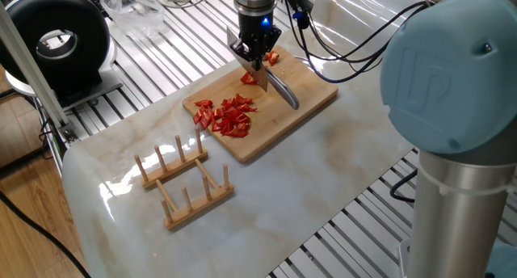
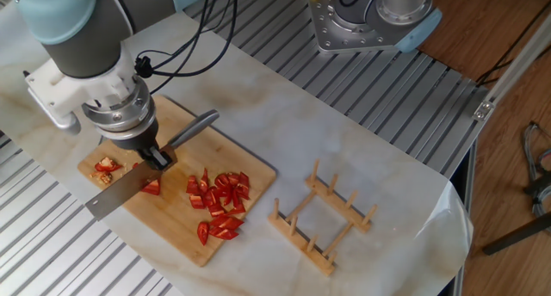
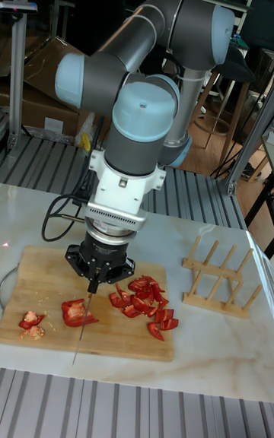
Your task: Chop the chili peppers
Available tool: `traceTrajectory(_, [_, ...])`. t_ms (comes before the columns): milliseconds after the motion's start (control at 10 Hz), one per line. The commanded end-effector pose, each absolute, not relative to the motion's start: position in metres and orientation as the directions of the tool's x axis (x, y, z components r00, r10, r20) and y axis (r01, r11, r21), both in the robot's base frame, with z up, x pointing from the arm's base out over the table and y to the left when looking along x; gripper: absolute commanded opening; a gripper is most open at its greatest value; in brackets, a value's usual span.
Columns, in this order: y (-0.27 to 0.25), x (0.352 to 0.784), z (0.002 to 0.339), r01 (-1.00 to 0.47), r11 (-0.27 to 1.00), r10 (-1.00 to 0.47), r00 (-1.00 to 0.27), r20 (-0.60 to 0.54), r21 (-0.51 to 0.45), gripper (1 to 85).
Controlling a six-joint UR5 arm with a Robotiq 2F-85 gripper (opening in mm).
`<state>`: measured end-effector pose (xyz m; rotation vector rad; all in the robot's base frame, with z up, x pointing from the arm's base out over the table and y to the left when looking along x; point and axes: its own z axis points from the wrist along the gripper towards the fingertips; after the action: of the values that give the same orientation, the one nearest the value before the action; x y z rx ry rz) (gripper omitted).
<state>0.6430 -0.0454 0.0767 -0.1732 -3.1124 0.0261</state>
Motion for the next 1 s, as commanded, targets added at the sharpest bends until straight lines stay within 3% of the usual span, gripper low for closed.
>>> traceTrajectory(0, [-0.0446, 0.6460, 0.0728, 0.099, 0.995, 0.099, -0.995, 0.015, -0.002, 1.3])
traceTrajectory(900, [-0.0393, 0.6522, 0.0687, 0.033, 0.999, 0.032, -0.999, 0.041, 0.026, 1.3])
